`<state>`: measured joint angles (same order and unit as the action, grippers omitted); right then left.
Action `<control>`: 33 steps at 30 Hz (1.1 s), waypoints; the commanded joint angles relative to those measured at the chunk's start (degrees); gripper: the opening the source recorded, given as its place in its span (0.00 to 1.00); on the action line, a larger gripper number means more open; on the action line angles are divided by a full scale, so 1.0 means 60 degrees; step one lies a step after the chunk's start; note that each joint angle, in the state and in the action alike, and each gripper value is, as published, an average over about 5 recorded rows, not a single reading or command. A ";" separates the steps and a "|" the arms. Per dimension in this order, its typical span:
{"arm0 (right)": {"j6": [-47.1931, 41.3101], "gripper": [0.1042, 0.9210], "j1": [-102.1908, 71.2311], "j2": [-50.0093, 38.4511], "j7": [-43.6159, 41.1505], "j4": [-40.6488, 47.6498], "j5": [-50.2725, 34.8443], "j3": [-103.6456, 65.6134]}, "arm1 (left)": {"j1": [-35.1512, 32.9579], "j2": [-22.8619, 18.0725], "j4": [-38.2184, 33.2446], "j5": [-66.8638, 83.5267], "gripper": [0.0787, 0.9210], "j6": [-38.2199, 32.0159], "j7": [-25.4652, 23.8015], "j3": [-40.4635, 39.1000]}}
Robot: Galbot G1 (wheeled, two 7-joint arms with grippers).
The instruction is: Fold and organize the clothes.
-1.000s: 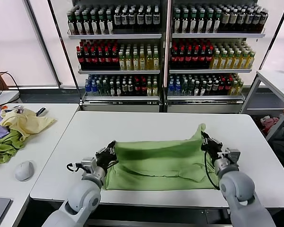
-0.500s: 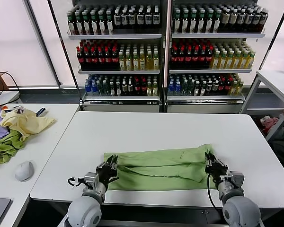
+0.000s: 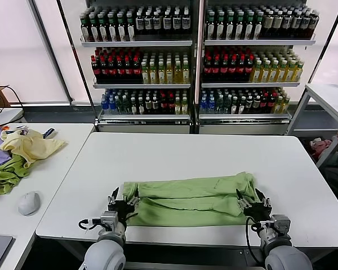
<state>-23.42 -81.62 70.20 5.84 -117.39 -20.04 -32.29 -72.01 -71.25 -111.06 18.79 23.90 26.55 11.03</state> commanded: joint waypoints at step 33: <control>-0.0012 0.88 0.0119 0.0118 0.0054 -0.0287 0.0037 0.0034 | 0.0253 0.2414 0.0282 0.1957 0.05 0.0184 -0.0136 0.3254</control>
<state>-23.50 -81.08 70.87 6.14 -119.10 -19.85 -32.18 -71.38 -66.27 -107.58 24.04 25.30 26.54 18.35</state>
